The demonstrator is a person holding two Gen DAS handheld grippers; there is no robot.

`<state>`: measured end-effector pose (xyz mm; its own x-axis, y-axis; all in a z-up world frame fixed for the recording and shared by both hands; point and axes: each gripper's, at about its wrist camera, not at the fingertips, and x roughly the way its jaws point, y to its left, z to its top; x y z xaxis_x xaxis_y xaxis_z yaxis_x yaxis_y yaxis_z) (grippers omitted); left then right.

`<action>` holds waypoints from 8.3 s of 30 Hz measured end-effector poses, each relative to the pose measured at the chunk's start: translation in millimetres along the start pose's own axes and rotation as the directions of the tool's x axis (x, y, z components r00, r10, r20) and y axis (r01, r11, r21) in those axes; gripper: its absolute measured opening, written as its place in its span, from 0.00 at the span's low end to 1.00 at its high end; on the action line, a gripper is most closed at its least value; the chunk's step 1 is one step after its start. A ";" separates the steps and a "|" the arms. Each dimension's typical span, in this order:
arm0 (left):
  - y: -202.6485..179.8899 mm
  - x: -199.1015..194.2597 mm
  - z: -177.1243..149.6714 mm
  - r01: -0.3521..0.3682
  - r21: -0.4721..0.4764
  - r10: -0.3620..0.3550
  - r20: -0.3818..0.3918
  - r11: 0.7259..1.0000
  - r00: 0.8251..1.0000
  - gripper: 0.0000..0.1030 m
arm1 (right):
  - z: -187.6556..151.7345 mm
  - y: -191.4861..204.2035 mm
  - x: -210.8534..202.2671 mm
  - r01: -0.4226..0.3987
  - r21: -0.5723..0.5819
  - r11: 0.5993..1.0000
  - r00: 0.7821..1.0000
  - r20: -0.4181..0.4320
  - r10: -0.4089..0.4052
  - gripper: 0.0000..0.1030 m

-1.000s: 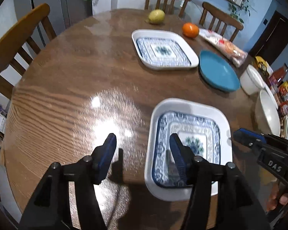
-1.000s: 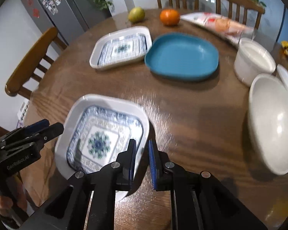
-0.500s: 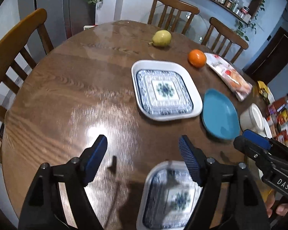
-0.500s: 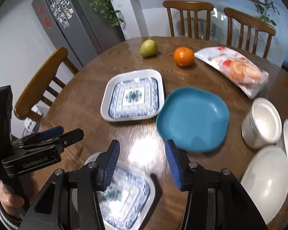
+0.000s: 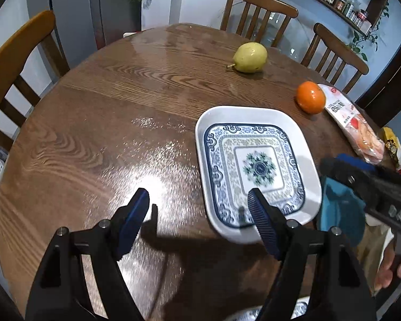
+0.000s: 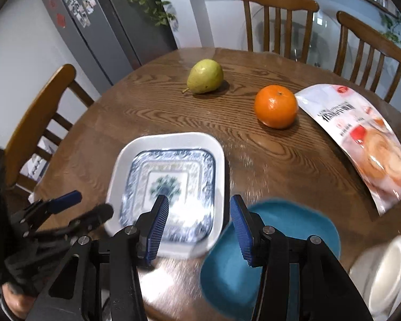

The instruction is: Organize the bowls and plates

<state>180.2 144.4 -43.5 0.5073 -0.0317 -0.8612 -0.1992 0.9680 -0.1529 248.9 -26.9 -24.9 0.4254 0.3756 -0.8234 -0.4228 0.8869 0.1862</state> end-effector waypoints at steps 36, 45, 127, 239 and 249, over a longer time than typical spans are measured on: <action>7.7 -45.6 4.8 0.003 0.016 -0.005 0.132 1.000 0.991 0.10 | 6.0 27.2 -20.1 -0.002 -0.016 1.000 0.997 0.083 0.003 0.08; -1.7 -86.0 -32.4 0.006 0.033 -0.011 0.164 0.999 0.986 0.11 | -41.4 28.6 -71.6 -0.093 0.051 0.994 0.986 0.143 0.085 0.07; -40.6 -92.8 -132.2 -0.039 0.144 0.038 0.011 0.989 0.999 0.76 | -191.3 15.3 -112.8 -0.024 0.228 0.973 1.000 0.017 0.020 0.10; -143.7 -103.0 -105.8 0.088 0.335 -0.126 0.094 0.938 0.988 0.12 | -190.7 -34.7 -163.3 0.008 0.285 0.958 0.992 0.117 -0.043 0.12; -131.1 -118.3 -124.1 0.059 0.303 -0.096 0.109 0.951 0.989 0.13 | -205.1 -23.7 -170.2 -0.039 0.267 0.963 0.992 0.125 0.005 0.12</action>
<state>42.2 -9.7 18.2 0.6121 -0.0968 -0.7848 0.0944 0.9943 -0.0490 22.4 -167.0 0.9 0.5201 0.4108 -0.7488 -0.2102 0.9113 0.3540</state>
